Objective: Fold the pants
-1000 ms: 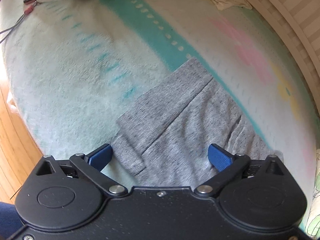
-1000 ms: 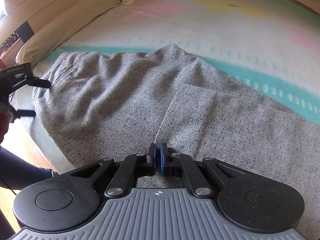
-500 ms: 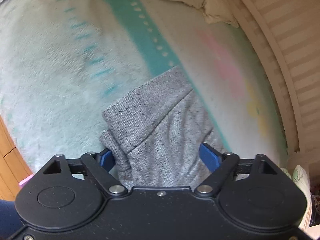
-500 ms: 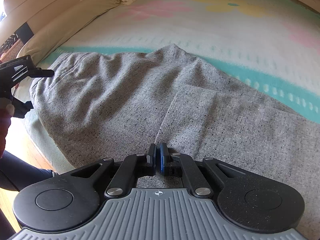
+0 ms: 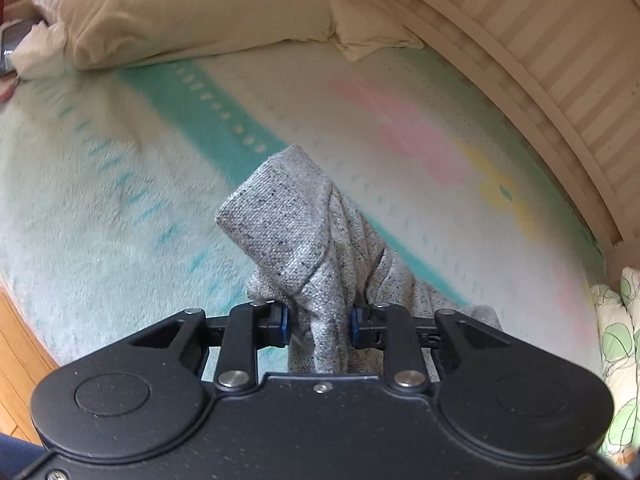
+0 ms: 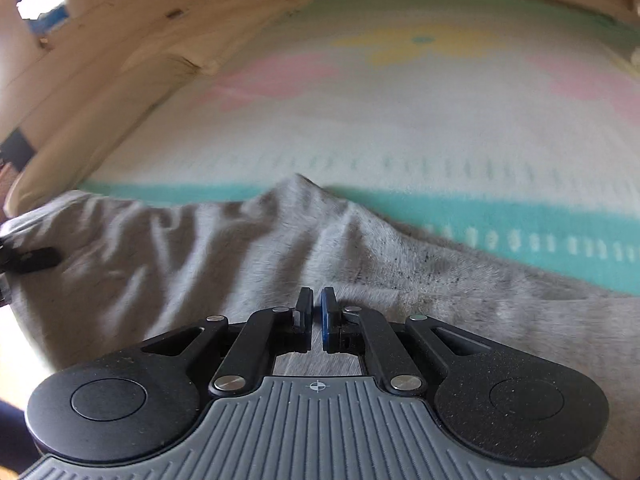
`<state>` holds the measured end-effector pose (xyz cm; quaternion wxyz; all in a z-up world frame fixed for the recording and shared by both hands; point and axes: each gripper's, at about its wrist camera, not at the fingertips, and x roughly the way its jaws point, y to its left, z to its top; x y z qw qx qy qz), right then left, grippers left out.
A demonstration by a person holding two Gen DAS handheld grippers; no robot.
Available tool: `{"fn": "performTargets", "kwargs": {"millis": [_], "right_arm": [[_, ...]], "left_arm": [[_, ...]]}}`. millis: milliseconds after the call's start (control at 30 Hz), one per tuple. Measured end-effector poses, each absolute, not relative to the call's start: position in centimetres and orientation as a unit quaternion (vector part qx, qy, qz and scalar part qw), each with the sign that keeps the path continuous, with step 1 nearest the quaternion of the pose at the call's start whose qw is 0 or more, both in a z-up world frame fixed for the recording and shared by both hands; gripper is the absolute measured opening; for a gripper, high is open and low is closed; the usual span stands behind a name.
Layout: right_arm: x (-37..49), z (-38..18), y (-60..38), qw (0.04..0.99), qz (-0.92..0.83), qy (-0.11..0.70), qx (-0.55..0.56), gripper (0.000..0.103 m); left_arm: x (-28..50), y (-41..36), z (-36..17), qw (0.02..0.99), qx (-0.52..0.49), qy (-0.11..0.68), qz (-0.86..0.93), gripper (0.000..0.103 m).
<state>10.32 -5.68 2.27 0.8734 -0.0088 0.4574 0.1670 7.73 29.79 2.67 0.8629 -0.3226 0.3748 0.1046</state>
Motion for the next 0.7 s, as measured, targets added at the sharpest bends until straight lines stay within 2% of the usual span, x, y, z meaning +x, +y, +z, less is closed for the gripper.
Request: {"fn": "performTargets", "kwargs": {"millis": [33,200,300,500,700], "right_arm": [[10.9,1.5,-5.7,0.870,0.159,0.467,-0.004,0.000],[12.4,0.4,-6.2,0.876,0.143,0.458,0.040,0.000],[11.4,1.3,-6.4,0.882,0.143,0.447,0.048,0.006],[5.9,3.4,-6.6,0.871,0.186,0.454,0.012,0.006],[2.1,1.4,-5.2,0.822,0.249,0.511,-0.039,0.006]], "left_arm": [[7.6,29.7,2.8,0.865,-0.317,0.375,0.104,0.033],[7.3,29.4,3.1,0.873,-0.304,0.369,0.095,0.033],[7.5,29.0,3.4,0.882,-0.286,0.365,0.088,0.033],[7.3,28.8,4.4,0.889,-0.285,0.350,0.074,0.033],[6.8,27.4,6.2,0.903,-0.260,0.337,0.061,0.033]]}}
